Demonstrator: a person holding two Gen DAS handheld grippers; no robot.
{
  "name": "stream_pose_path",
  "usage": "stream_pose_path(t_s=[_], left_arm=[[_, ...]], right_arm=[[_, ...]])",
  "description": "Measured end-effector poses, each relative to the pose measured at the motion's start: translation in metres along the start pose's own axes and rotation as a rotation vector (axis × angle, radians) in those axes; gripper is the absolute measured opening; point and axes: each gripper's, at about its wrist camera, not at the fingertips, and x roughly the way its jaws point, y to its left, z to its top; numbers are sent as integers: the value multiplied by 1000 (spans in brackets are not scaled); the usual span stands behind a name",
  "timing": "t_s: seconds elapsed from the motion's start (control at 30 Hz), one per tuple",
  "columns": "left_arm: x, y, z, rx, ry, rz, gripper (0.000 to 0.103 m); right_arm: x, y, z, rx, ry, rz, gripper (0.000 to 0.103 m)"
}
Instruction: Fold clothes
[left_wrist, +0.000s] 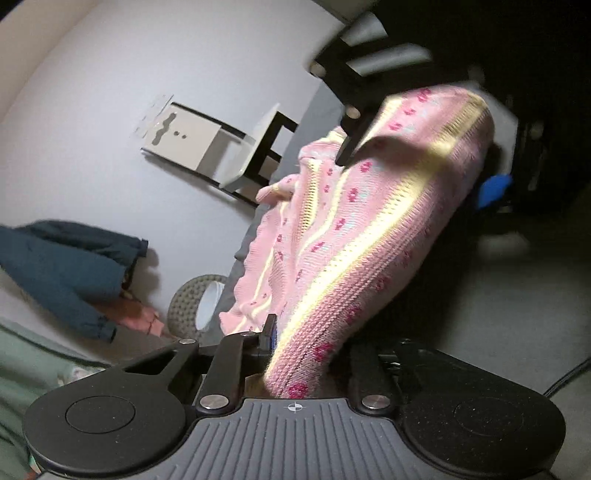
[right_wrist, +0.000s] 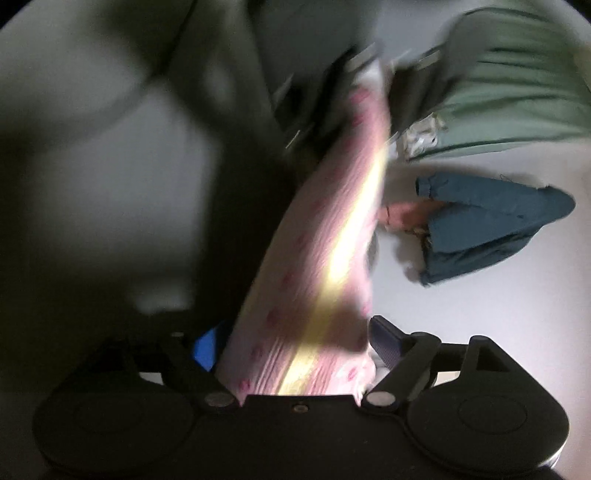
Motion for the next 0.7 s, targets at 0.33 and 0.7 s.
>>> stream_pose_path(t_s=[0.33,0.7], left_arm=[[-19,18,-25,29,-27,-107,18],[-103,59,-58,-143,-32,-844,18]], right_arm=[[-12,-21,4,-2,47,96,38],[-117,-92,28,169,-4,765,39]])
